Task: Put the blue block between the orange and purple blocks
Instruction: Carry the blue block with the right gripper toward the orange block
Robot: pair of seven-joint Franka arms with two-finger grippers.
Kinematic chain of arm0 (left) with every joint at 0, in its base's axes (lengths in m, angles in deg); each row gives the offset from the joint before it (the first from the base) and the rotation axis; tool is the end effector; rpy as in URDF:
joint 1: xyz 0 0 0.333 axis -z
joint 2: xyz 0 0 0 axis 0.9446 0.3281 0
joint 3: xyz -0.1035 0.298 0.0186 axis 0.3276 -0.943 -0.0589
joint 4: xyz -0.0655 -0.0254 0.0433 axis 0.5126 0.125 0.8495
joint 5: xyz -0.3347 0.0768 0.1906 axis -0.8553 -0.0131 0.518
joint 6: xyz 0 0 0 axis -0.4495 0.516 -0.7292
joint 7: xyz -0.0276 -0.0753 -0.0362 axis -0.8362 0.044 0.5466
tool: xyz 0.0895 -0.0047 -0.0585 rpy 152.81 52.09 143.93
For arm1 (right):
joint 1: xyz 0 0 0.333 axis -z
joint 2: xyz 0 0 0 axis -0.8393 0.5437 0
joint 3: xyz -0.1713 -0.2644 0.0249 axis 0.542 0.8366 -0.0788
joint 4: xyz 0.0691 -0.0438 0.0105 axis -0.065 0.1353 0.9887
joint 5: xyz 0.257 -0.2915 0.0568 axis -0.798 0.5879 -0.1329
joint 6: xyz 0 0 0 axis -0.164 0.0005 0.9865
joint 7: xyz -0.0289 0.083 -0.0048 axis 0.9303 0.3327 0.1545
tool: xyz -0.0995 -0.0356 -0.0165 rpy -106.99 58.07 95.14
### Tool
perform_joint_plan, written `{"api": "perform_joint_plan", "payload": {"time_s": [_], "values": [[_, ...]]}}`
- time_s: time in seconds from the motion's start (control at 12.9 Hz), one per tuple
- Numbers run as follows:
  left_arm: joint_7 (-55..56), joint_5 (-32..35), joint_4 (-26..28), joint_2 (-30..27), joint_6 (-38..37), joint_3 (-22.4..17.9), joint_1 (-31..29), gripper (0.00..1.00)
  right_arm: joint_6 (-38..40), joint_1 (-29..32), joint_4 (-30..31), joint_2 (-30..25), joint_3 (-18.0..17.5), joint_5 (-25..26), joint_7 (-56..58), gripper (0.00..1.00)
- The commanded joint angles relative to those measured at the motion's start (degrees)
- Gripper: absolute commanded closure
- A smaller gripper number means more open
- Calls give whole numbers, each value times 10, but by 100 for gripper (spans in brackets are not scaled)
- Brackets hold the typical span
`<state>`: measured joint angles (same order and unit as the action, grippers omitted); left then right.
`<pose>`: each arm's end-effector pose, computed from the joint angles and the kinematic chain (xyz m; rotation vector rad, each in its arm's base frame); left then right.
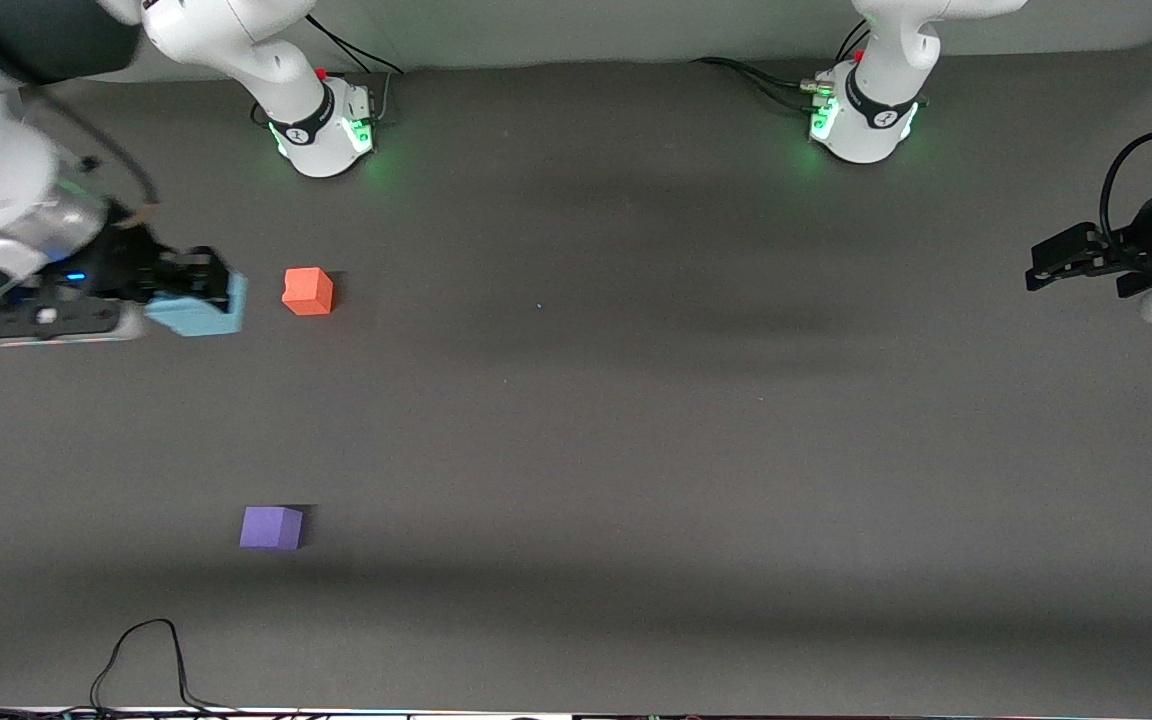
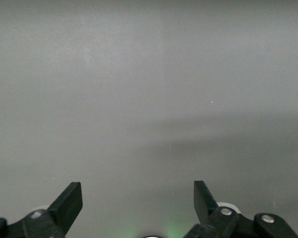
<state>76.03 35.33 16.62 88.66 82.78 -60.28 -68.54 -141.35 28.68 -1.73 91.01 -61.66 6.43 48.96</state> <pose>0.5583 -0.0094 0.6060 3.0842 -0.1212 -0.1241 0.5680 0.0909 0.6142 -3.1273 -0.0140 0.0994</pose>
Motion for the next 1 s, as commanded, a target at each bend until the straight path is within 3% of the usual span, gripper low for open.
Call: {"api": "perform_joint_plan", "payload": {"time_s": [0.0,0.23,0.39,0.54,0.77,0.93], "values": [[-8,9,5,-11,-6,-3,5,0,-90,-7,137,-52,53,-8,57,51],[-9,9,6,-11,-6,-3,5,0,-206,-6,232,-44,87,-9,86,51],[-9,9,6,-11,-6,-3,5,0,-304,-5,297,-18,88,-10,93,51],[-8,9,6,-10,-6,-3,5,0,-381,-7,344,22,88,-45,103,51],[-8,9,6,-10,-6,-3,5,0,-435,-10,375,79,88,-64,138,51],[-9,9,6,-10,-6,-3,5,0,-469,-9,398,98,87,-106,169,51]]}}
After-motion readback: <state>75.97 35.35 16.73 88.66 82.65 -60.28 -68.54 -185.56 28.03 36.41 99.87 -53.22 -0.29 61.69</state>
